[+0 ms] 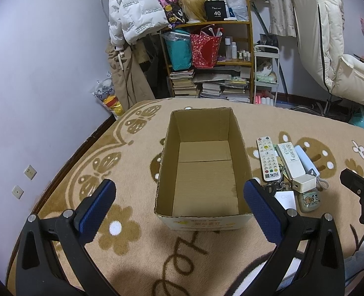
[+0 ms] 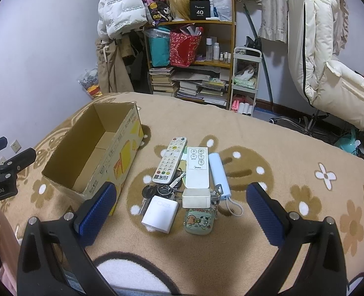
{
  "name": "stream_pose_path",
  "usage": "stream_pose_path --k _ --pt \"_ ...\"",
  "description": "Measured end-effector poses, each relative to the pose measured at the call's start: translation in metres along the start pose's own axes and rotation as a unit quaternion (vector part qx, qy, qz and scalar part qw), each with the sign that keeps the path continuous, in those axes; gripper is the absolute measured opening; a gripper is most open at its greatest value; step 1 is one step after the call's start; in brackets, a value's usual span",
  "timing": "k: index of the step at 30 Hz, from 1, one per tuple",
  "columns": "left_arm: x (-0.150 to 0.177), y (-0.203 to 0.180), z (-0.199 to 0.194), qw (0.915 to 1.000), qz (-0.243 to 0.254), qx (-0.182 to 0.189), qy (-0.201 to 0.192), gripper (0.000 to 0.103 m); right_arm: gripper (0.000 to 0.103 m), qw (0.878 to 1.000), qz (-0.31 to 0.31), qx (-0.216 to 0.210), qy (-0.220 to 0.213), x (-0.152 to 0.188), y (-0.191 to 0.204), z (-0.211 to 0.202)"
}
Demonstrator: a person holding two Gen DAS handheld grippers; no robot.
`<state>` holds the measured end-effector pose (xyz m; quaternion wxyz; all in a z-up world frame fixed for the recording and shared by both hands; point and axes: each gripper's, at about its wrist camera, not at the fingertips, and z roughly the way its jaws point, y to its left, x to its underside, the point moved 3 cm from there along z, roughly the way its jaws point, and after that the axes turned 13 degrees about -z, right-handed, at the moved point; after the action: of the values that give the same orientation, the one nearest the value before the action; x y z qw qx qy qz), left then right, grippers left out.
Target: Organize rigid objects
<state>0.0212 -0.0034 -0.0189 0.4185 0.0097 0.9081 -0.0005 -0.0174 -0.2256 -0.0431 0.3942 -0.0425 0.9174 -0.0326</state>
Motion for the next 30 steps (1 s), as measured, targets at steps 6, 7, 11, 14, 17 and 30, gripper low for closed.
stream_pose_path --k 6,7,11,14,17,30 --pt "-0.0005 0.0013 0.0000 1.0000 -0.002 -0.001 -0.001 0.102 0.103 1.000 -0.001 0.000 0.000 0.0000 0.0004 0.0000" --pt "0.0000 -0.0001 -0.0005 1.0000 -0.002 -0.002 -0.001 0.102 0.103 1.000 0.000 0.000 0.000 -0.0001 -0.0001 -0.0005" --pt "0.0003 0.0004 -0.0022 1.0000 -0.006 0.004 -0.003 0.102 0.103 1.000 0.001 -0.002 0.003 0.0026 -0.0020 0.0012" --pt "0.0011 0.0002 -0.0022 1.0000 -0.006 0.004 -0.002 0.102 0.103 1.000 0.002 -0.002 0.004 0.0036 -0.0024 0.0016" --pt "0.0013 -0.0006 -0.0014 1.0000 -0.006 0.005 0.000 0.102 0.103 1.000 0.002 -0.003 0.004 0.0032 -0.0019 0.0019" --pt "0.0033 -0.0003 0.0019 0.9999 -0.008 0.013 0.005 0.102 0.103 1.000 0.001 -0.002 0.005 0.0021 -0.0021 0.0029"
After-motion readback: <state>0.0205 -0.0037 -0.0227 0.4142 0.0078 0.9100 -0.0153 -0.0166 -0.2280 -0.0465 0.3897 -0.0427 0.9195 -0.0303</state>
